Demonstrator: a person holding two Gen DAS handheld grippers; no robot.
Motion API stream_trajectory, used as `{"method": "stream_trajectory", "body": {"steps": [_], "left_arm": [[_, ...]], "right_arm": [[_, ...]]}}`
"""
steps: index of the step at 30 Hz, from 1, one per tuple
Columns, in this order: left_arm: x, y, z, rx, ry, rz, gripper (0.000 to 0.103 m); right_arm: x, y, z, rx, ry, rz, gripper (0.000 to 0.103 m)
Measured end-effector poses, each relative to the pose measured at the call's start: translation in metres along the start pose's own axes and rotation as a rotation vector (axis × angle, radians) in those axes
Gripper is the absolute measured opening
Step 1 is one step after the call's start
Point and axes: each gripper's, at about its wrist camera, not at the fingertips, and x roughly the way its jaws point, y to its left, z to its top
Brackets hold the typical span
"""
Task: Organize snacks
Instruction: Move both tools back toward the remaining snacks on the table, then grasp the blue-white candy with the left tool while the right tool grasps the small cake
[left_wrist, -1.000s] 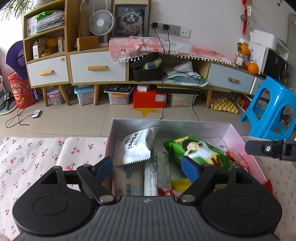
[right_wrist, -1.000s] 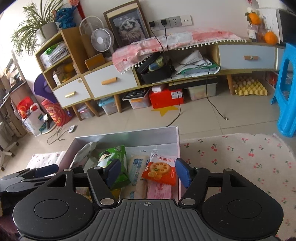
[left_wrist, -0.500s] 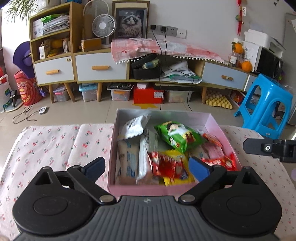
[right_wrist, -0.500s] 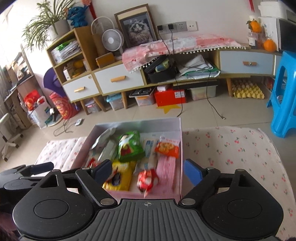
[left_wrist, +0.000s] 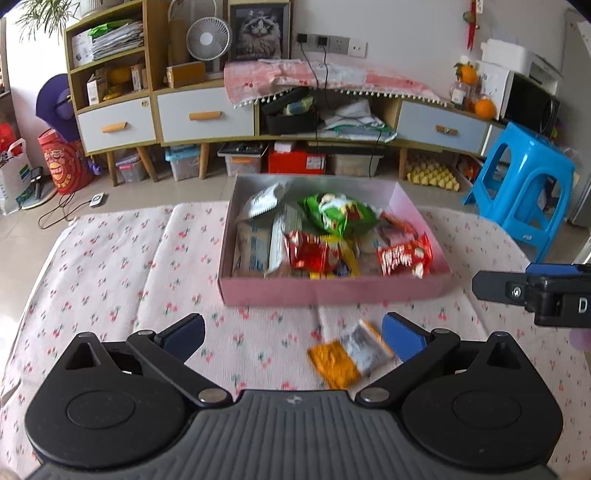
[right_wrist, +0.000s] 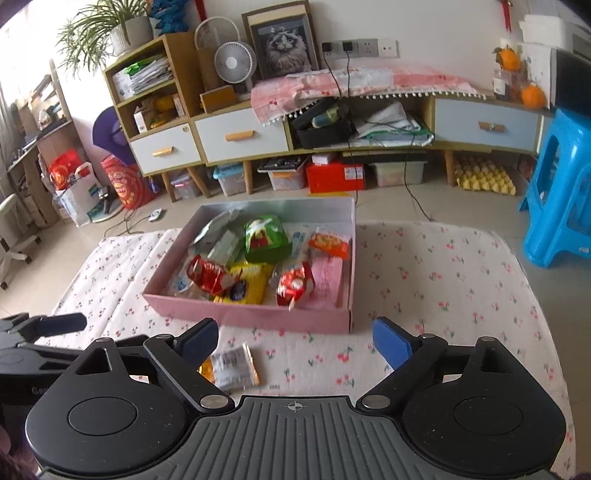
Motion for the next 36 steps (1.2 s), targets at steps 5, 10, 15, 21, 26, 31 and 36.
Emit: {"method": "stream_trajectory", "body": {"steps": [5,10,15,21,26,31,36], "left_arm": [[-0.004,-0.007,-0.015,-0.001,0.044,0.009,0.102],[-0.005,-0.011,-0.030,-0.011,0.082,-0.006,0.102],[0.005,-0.016,-0.042,-0.066,0.175,-0.034,0.099],[0.012,-0.034,-0.050,-0.087,0.243,-0.127,0.084],[0.021,-0.051,-0.056,-0.062,0.264,-0.145,0.067],[0.026,-0.055,-0.059,-0.075,0.284,-0.152,0.050],[0.028,-0.054,-0.059,-0.078,0.294,-0.165,0.025]], "right_arm": [[-0.004,0.000,-0.013,-0.021,0.018,-0.058,0.093],[0.001,-0.004,-0.027,-0.030,0.070,-0.097,0.093],[0.011,-0.004,-0.032,-0.051,0.157,-0.156,0.093],[0.025,-0.007,-0.034,-0.025,0.202,-0.148,0.093],[0.036,-0.012,-0.031,0.010,0.227,-0.146,0.093],[0.045,-0.018,-0.032,0.073,0.263,-0.128,0.093],[0.051,-0.017,-0.035,0.087,0.285,-0.116,0.093]]}}
